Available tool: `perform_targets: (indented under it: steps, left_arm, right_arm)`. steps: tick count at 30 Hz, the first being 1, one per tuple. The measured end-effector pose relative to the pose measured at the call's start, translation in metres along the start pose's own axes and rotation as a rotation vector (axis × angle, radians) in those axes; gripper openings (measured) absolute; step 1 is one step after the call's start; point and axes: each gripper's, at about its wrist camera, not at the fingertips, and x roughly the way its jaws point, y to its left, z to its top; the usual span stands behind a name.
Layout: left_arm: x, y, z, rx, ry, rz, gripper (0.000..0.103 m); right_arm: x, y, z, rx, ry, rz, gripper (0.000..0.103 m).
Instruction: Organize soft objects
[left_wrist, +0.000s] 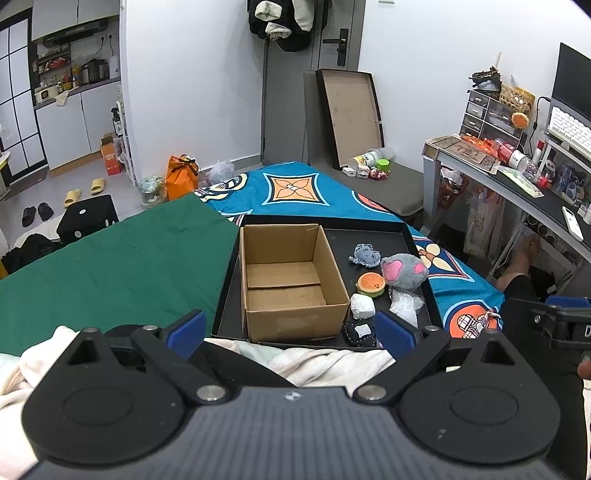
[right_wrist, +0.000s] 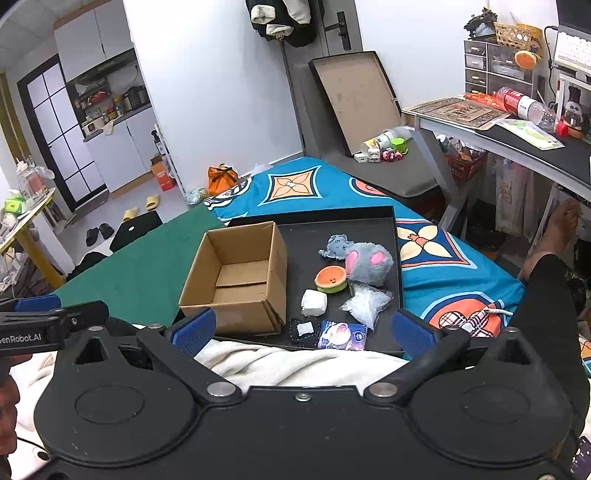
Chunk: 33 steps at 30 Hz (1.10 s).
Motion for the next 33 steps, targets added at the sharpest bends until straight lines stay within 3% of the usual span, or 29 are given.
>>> perform_targets:
  steps: [22,33]
  left_arm:
    - [0.02,0.009,0.015,-0.012,0.011,-0.003,0.097]
    - [0.055,0.018,0.025,-0.028,0.028,0.032,0.097]
  right_arm:
    - [0.031,-0.005,0.014,0.008,0.026,-0.02,0.103]
    - [0.069,-0.021,0.021,0.026,0.049,-0.05,0.103]
